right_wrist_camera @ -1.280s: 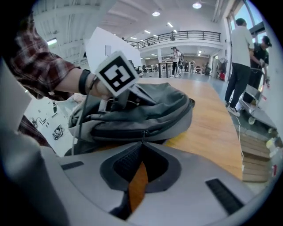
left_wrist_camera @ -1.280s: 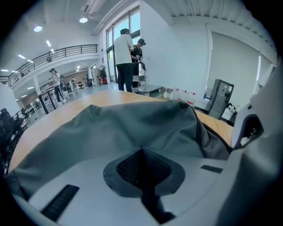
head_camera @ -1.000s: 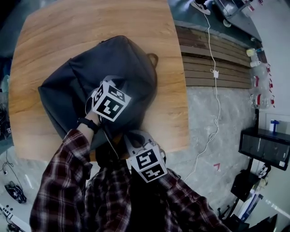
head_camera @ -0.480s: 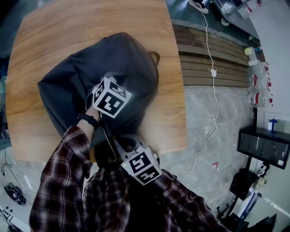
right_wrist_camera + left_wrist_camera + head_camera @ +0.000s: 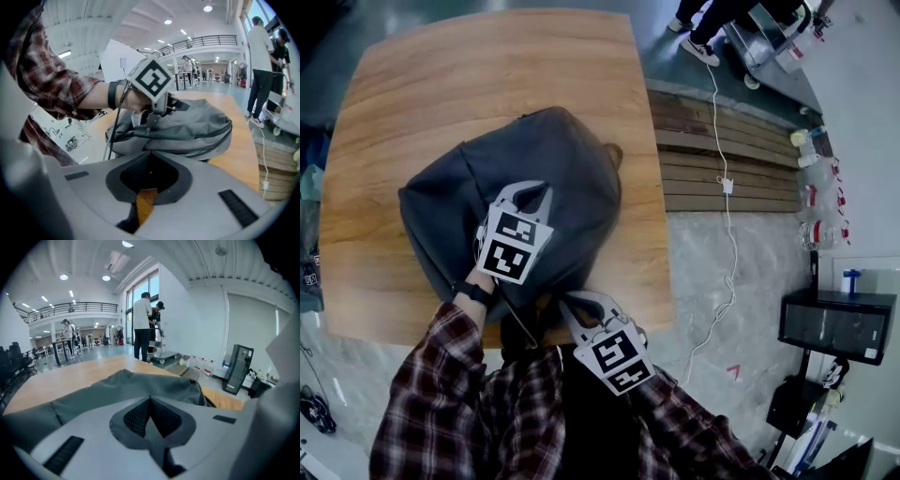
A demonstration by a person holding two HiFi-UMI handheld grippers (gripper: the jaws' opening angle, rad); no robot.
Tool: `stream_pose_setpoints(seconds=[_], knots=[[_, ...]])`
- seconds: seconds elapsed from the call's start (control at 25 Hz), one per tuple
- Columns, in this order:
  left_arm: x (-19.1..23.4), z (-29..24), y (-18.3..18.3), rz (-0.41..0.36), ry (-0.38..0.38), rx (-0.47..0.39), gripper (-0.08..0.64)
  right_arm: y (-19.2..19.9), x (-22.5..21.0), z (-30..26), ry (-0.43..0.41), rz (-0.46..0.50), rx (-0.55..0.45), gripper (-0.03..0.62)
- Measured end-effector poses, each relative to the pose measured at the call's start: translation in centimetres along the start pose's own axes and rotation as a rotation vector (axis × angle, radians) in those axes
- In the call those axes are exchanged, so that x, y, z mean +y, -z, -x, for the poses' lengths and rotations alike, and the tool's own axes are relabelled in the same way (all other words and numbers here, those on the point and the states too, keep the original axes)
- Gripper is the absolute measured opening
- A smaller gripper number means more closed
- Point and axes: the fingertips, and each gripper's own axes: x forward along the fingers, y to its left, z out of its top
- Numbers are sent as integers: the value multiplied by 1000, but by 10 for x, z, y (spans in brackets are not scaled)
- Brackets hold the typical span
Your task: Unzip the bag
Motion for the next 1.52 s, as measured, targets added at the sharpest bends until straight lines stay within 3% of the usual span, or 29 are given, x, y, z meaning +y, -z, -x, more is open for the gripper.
stream_pose_setpoints(seconds=[0.2,0.48,0.64,0.8,1.04,1.52], knots=[[-1,67,-17,104,-56,-127,9,-37,-23,33,53,-21,-91,11],[-7,149,-69,253,-133,-285,9,-134,-54,68,92,-62,-315,11],[-22,183,-90,259,-164,-369,9,-177,-58,90,103,-47,-431,11],[-36,218,-107,238,-184,-437,9,-193,-38,117,107,14,-485,11],[-52,232,-143,194,-143,-502,9,-215,-20,149,104,81,-550,11],[-68,230,-155,185,-98,-518,9,-215,-17,147,68,67,-542,11]])
